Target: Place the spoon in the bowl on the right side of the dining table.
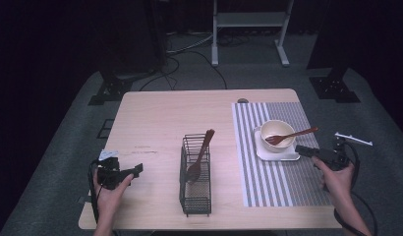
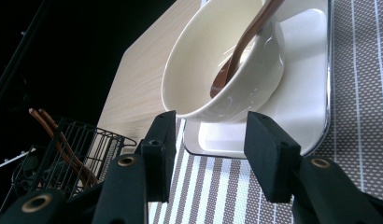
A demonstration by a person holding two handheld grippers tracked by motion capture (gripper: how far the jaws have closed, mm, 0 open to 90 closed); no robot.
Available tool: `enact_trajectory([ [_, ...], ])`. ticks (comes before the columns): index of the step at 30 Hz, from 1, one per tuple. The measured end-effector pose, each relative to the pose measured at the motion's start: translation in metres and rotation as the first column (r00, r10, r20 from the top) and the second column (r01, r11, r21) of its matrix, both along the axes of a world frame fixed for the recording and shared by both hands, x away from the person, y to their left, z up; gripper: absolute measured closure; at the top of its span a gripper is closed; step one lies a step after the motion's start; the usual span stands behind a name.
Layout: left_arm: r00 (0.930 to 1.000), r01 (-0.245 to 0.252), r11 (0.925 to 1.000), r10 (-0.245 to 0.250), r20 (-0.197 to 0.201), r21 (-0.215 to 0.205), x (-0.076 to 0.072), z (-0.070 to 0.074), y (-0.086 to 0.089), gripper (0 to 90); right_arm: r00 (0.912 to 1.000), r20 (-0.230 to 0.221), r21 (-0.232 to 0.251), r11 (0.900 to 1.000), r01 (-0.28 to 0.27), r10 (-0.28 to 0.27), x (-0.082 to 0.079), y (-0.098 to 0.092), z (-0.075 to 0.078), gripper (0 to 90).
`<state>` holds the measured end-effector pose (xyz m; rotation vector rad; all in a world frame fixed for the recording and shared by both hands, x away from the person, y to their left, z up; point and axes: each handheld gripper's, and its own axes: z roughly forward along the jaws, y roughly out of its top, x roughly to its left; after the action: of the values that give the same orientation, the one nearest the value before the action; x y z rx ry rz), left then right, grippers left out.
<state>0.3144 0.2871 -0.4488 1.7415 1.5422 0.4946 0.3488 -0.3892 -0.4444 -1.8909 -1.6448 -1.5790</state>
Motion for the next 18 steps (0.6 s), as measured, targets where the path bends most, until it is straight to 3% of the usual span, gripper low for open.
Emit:
enact_trajectory([
  [18, 1.0000, 0.001, 1.0000, -0.001, 0.000, -0.001, 0.0003, -0.0004, -0.0010, 1.9, 0.9997, -0.006, 0.010, 1.000, -0.023, 0.023, -0.0092, 0.0082, -0.0086, 49.1],
])
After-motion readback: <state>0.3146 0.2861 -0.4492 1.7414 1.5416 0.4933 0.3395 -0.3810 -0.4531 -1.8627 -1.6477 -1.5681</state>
